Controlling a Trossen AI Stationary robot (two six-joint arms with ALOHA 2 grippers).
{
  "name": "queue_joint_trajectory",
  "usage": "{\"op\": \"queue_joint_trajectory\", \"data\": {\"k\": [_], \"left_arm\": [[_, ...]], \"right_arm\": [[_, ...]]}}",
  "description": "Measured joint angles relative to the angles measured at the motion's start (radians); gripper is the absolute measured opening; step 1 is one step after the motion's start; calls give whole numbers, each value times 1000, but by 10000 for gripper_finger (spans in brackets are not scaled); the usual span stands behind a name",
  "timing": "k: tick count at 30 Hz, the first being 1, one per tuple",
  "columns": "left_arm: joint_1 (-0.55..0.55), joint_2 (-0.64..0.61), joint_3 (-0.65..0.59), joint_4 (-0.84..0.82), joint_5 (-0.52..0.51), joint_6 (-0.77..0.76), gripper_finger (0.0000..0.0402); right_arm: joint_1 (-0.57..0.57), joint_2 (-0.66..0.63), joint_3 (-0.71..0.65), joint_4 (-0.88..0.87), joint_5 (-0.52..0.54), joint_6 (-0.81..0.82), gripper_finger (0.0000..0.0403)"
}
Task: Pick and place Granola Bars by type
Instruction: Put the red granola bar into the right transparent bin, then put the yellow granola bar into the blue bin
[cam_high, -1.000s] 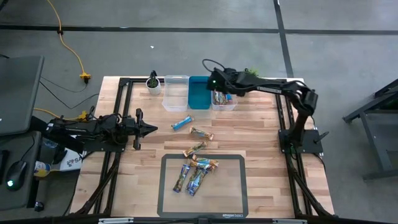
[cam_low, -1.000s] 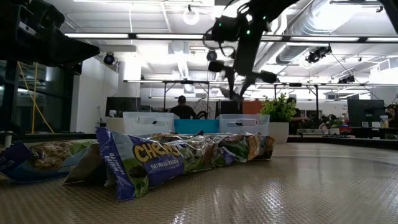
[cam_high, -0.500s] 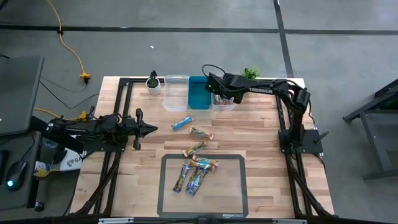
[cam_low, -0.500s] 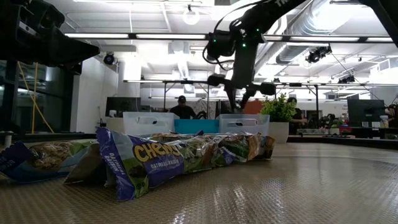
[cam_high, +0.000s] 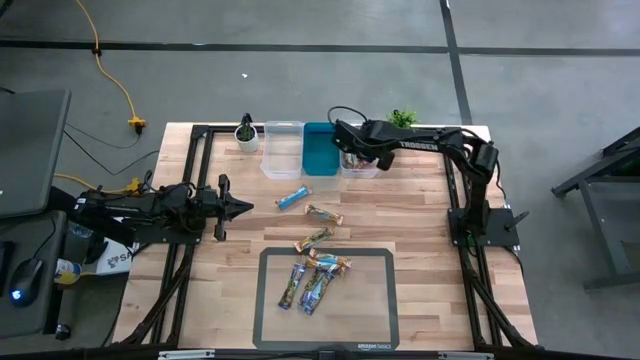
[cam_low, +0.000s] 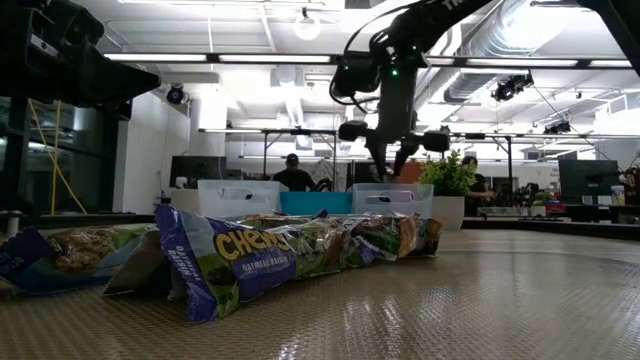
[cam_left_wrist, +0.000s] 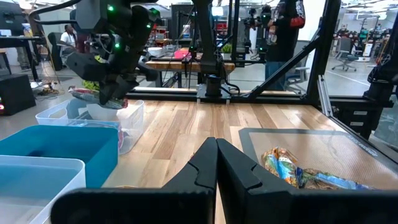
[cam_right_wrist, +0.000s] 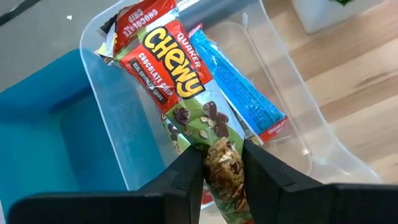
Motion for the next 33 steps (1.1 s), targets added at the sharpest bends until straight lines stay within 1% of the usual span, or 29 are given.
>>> {"op": "queue_joint_trajectory", "data": {"k": [15,26,33], "left_arm": [[0,0,0,0,0,0,1],[0,0,0,0,0,0,1],[0,0,0,0,0,0,1]], "right_arm": [[0,0,0,0,18,-98,87],[0,0,0,12,18,-113,139],[2,-1,0,16,11,-131,154]]}}
